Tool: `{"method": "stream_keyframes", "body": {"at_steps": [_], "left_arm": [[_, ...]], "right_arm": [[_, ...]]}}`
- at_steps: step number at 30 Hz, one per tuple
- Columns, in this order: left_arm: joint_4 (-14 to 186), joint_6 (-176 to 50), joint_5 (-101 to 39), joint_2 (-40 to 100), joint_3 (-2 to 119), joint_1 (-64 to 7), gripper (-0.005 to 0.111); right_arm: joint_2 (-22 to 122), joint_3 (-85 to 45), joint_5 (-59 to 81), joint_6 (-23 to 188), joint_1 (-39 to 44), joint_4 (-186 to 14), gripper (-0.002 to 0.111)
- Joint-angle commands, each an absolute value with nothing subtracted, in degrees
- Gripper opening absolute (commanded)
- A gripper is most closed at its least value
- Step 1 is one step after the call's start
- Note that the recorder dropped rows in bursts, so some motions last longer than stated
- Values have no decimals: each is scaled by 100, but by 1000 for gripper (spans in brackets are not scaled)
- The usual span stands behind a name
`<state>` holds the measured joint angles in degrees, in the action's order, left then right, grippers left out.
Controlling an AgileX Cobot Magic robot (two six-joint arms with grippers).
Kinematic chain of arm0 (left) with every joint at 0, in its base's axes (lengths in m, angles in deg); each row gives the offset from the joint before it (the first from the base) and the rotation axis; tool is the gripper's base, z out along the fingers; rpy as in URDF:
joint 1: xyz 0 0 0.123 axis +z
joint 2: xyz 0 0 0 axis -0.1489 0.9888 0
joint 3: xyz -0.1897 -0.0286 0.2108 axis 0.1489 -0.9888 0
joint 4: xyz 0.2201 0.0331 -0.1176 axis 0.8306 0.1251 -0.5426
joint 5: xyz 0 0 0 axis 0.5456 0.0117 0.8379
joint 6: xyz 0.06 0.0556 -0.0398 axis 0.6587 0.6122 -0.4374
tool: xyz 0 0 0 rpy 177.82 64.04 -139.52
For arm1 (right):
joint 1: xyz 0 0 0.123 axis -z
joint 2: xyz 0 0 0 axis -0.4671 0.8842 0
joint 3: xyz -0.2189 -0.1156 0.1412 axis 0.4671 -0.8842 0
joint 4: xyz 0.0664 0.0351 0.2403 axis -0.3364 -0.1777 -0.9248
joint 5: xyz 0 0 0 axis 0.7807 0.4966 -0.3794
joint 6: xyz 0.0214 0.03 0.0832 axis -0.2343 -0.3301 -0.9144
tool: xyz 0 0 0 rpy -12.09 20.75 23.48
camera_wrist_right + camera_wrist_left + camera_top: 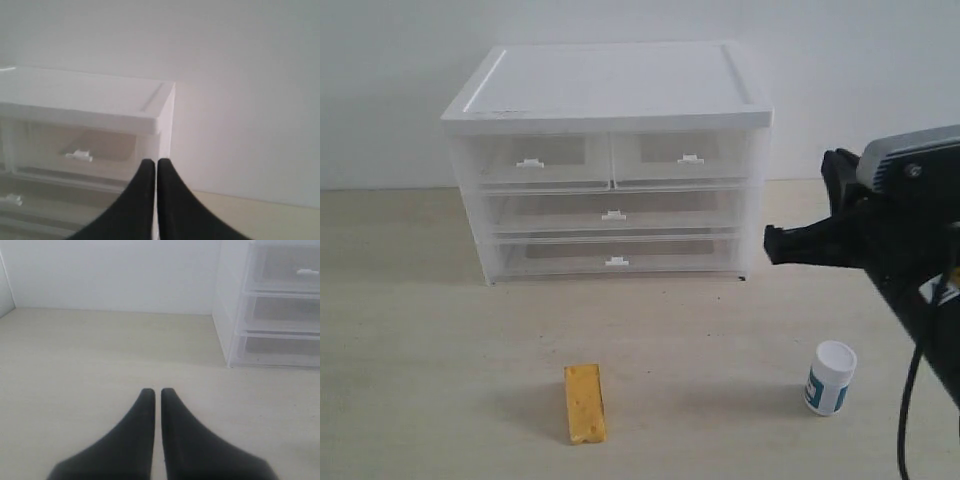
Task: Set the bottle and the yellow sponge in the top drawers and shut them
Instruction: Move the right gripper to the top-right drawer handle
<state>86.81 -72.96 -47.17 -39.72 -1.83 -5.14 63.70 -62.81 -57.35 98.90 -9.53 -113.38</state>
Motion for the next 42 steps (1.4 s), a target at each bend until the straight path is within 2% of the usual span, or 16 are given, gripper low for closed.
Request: {"method": "stream_keyframes", "body": {"at_steps": [1,12,15,18,21,22,23,25,28,42], "left_arm": [[8643,-7275,-4690,-3992,-206,-499,4],[8643,-7275,-4690,-3992,-206,-499,4],[8643,-7275,-4690,-3992,-206,-499,4],[8643,-7275,-4690,-3992,-206,-499,4],[8643,-7275,-4690,-3992,-206,-499,4],[8643,-7275,-4690,-3992,-206,-499,4],[8643,-7275,-4690,-3992,-206,-499,4],[8643,-7275,-4690,-3992,-206,-499,4],[8643,-7275,-4690,-3992,-206,-499,4],[8643,-7275,-4690,-3992,-206,-499,4]], "right_arm": [[6891,-6109,-5942,9782,-1224,-11373,0],[7792,-5101,-5608,9123,-1265,-10871,0],[8047,-4843,-5605,9123,-1265,-10883,5],[8297,-4633,-5603,9100,-1265,-10913,24],[8504,-4447,-5619,9083,-1265,-10925,51],[8626,-4366,-5771,9083,-1265,-10964,65],[8682,-4318,-5904,9083,-1265,-11031,68],[8815,-4254,-5942,9072,-1265,-11175,67],[9155,-4029,-5942,9082,-1265,-11301,58],[9868,-2792,-5942,9561,-1265,-11754,58]]}}
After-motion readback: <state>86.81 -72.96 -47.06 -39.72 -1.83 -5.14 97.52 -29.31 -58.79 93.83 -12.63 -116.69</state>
